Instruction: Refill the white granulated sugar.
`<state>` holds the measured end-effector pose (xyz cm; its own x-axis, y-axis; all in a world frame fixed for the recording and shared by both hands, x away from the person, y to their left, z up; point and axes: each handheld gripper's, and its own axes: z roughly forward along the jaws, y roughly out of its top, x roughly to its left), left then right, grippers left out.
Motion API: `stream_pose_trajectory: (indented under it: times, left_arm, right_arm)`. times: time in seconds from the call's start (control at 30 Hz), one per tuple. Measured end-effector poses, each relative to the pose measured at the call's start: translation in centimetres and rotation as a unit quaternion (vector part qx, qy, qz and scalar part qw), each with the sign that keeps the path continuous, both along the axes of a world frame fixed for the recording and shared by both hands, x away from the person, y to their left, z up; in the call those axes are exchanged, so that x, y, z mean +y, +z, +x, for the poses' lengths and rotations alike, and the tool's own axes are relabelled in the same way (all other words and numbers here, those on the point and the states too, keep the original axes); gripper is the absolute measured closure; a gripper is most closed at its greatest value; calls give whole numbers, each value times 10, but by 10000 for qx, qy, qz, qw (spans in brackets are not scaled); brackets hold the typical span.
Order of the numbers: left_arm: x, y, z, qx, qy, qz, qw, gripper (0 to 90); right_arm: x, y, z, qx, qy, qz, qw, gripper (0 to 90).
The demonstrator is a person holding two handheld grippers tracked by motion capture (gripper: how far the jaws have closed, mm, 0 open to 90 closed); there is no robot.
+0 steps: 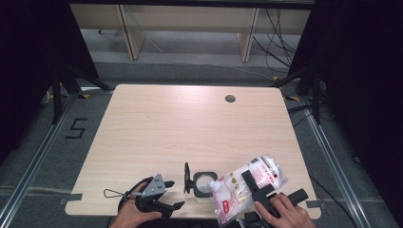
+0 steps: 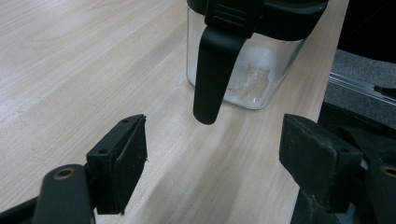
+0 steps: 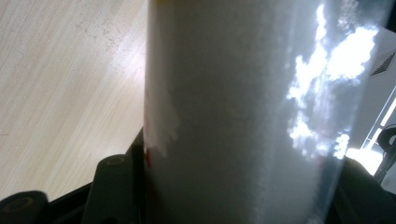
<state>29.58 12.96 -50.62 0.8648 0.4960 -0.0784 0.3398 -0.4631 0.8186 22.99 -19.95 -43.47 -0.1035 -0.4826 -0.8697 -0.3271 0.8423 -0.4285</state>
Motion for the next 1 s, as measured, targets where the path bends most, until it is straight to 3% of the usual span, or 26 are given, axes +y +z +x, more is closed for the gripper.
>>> stream_pose_trajectory:
  times: [0.03, 0.13, 0.3, 0.37, 0.5, 0.8, 0.83, 0.93, 0.97, 1.0]
  left_arm:
    - [0, 0, 0, 4, 5, 43, 10000, 229]
    - [1, 0, 0, -20, -14, 59, 10000, 230]
    - [0, 0, 0, 4, 4, 43, 10000, 229]
    - [0, 0, 0, 6, 4, 47, 10000, 230]
    - [0, 0, 0, 4, 5, 44, 10000, 229]
    - [0, 0, 0, -17, -19, -6, 10000, 230]
    - [1, 1, 1, -39, -41, 70, 10000, 230]
    - [1, 1, 0, -42, -45, 66, 10000, 230]
    - [1, 1, 0, -35, -34, 63, 10000, 230]
    - [1, 0, 0, -11, -2, 50, 10000, 230]
  right_arm:
    - [1, 1, 1, -8, 97, -104, 9999, 451]
    - [-1, 1, 0, -13, 2, 58, 10000, 451]
    - [0, 3, 1, -3, 87, -43, 10000, 452]
    - [-2, 1, -1, 11, -31, 99, 9999, 452]
    - [-2, 1, -2, 16, -90, 160, 9998, 452]
    - [-1, 2, -1, -8, -11, 71, 10000, 452]
    - [0, 3, 0, 0, 75, -46, 10000, 452]
    - [0, 4, 0, -9, 81, -65, 9999, 453]
    - [-1, 2, -2, -21, -19, 71, 10000, 453]
    - [-1, 2, -1, -22, -10, 48, 10000, 453]
